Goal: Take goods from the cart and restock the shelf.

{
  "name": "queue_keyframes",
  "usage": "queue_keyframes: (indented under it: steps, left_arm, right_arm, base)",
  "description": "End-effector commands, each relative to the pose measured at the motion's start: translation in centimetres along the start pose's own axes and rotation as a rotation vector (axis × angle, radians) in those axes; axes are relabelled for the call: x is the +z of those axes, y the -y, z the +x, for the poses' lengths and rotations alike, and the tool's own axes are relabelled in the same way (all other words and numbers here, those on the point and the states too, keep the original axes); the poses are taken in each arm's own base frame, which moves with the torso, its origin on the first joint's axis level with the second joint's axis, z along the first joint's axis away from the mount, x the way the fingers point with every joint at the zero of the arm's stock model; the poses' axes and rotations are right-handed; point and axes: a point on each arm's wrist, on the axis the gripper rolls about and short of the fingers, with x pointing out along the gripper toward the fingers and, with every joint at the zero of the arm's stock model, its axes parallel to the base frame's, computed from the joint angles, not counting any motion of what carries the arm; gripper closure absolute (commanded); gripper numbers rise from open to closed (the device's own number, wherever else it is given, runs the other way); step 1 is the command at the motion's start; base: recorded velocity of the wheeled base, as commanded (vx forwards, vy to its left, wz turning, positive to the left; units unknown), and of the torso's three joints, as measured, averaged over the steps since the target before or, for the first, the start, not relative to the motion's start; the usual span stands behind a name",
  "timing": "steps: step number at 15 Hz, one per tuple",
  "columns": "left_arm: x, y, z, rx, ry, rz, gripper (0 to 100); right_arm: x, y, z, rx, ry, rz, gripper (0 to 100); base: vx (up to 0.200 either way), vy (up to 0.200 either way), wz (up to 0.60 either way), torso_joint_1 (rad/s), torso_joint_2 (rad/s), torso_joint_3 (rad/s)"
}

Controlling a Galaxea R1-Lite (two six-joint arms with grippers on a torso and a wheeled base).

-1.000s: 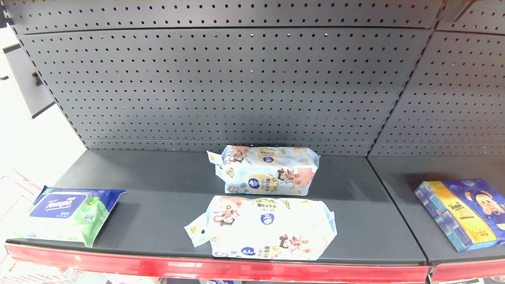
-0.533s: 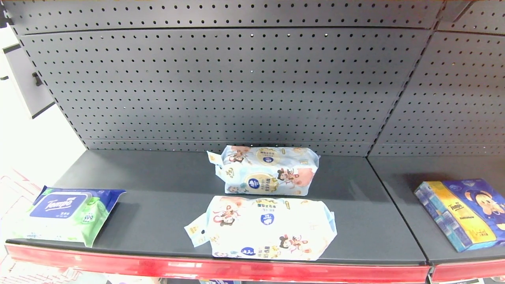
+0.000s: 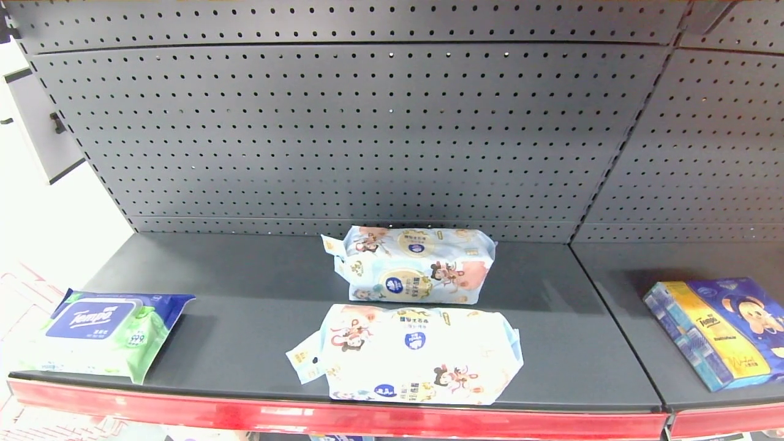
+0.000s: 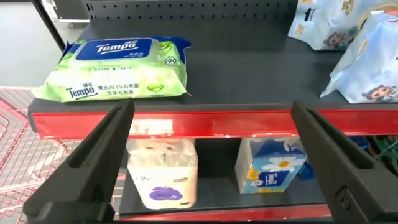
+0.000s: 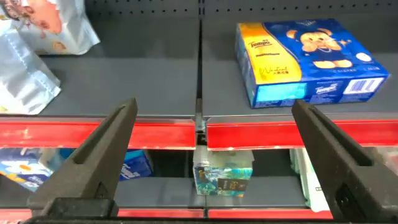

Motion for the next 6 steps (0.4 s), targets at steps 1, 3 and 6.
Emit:
queue_keyframes:
  steps: [1,3,6]
  left_arm:
    - [-0.01,0.00,0.00,0.000,0.000,0.000,0]
    - [-0.01,0.00,0.00,0.000,0.000,0.000,0]
    - [-0.01,0.00,0.00,0.000,0.000,0.000,0]
  right_arm:
    - [-0.01,0.00,0.00,-0.002,-0.001,-0.001,0]
    - [-0.02,0.00,0.00,0.000,-0.002,-0.035,0]
    - [-0.04,0.01,0.00,-0.003,-0.004,-0.041,0]
  base:
    - [0.000,0.000,0.00,0.000,0.00,0.000]
    - [0.000,0.000,0.00,0.000,0.00,0.000]
    - [0.000,0.000,0.00,0.000,0.00,0.000]
